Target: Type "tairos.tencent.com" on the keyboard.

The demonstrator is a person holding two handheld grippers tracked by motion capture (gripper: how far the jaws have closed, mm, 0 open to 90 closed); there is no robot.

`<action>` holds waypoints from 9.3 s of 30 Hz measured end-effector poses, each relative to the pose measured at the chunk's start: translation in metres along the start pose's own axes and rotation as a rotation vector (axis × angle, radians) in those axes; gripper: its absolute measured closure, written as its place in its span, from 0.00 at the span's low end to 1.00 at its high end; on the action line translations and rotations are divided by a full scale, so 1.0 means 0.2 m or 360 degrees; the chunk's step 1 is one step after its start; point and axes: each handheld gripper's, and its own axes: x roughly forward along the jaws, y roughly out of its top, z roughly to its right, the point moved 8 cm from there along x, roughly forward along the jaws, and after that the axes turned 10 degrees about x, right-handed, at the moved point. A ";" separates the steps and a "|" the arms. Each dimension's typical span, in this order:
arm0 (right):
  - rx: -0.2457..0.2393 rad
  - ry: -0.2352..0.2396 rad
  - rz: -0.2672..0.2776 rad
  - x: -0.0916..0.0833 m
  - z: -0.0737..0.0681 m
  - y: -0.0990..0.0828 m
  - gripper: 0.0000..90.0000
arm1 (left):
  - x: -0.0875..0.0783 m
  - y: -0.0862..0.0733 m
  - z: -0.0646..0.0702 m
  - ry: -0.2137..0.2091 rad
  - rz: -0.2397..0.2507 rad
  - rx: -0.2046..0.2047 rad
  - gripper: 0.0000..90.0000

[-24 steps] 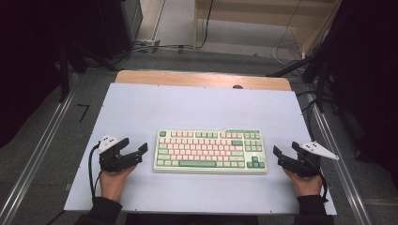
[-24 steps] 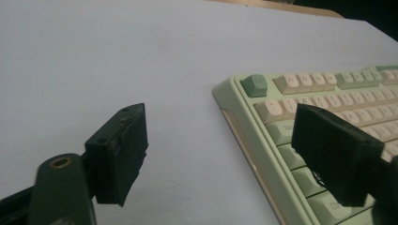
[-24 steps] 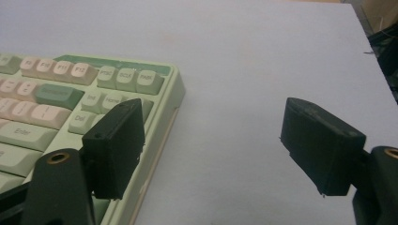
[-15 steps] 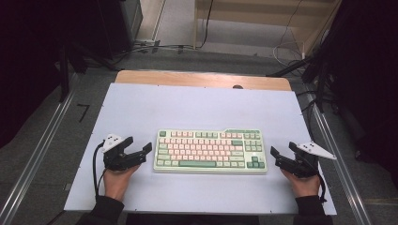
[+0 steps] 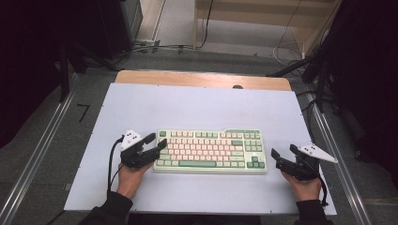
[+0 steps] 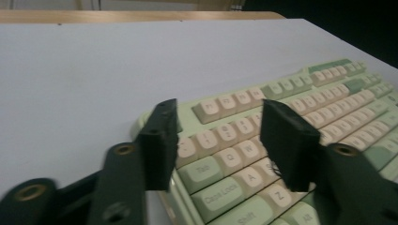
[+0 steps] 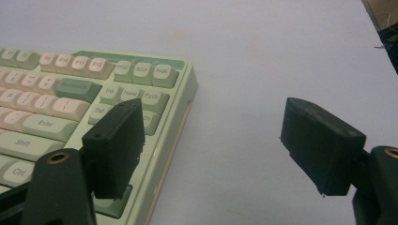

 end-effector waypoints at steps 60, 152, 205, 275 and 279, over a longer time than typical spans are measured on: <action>-0.0044 0.0017 -0.0026 0.02 -0.03 -0.01 0.23 | 0.33 0.08 0.32 -0.0327 -0.0342 0.0096 0.82; -0.0171 0.0273 -0.0109 0.18 -0.39 0.02 0.22 | 0.02 -0.06 0.02 0.0078 -0.0164 -0.0060 0.26; -0.0342 0.0462 -0.0372 0.45 -0.97 -0.08 0.97 | 0.01 -0.07 0.03 0.0090 -0.0173 -0.0052 0.28; -0.0220 0.0461 -0.0244 0.36 -0.87 0.05 0.26 | 0.07 0.01 0.13 -0.0012 -0.0090 -0.0003 0.61; -0.0214 0.0460 -0.0246 0.36 -0.87 0.05 0.26 | 0.10 0.03 0.16 -0.0084 -0.0084 -0.0010 0.78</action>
